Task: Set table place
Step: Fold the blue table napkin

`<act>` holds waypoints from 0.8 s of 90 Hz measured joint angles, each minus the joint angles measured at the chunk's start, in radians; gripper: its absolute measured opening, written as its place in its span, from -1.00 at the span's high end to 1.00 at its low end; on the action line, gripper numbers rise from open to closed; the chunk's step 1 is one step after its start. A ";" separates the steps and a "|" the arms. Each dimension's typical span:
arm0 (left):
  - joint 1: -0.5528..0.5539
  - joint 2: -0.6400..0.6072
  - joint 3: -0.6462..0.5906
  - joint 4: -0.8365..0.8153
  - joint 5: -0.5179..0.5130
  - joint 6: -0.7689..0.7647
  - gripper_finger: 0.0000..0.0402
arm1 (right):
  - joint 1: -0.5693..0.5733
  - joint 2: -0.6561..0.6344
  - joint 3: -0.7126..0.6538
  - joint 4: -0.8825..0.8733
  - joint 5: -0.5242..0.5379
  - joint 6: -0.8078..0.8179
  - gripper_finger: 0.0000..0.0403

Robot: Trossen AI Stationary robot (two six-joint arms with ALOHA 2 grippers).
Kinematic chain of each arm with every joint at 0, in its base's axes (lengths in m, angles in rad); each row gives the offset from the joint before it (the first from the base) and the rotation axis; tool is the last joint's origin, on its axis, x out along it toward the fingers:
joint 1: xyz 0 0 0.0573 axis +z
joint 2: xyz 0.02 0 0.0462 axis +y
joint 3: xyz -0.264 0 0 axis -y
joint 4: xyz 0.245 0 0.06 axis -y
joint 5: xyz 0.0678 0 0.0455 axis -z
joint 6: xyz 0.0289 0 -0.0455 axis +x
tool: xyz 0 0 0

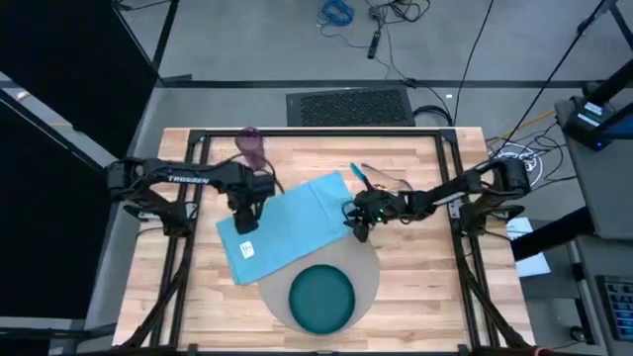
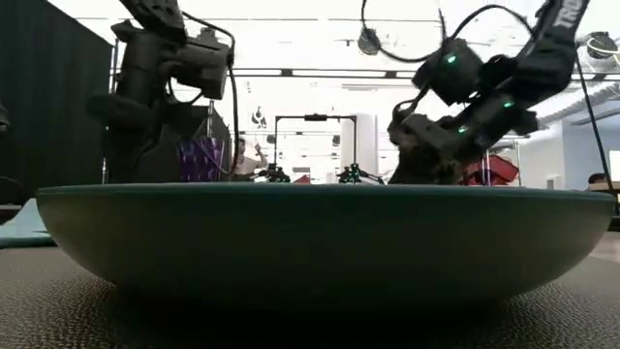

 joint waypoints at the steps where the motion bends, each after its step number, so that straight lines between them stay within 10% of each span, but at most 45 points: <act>1: -0.006 -0.001 -0.001 0.001 0.000 -0.006 0.33 | -0.003 0.001 0.002 0.000 -0.004 -0.001 0.24; 72: -0.310 0.053 -0.089 0.114 -0.030 -0.278 0.33 | -0.111 0.022 0.013 -0.059 -0.029 -0.057 0.24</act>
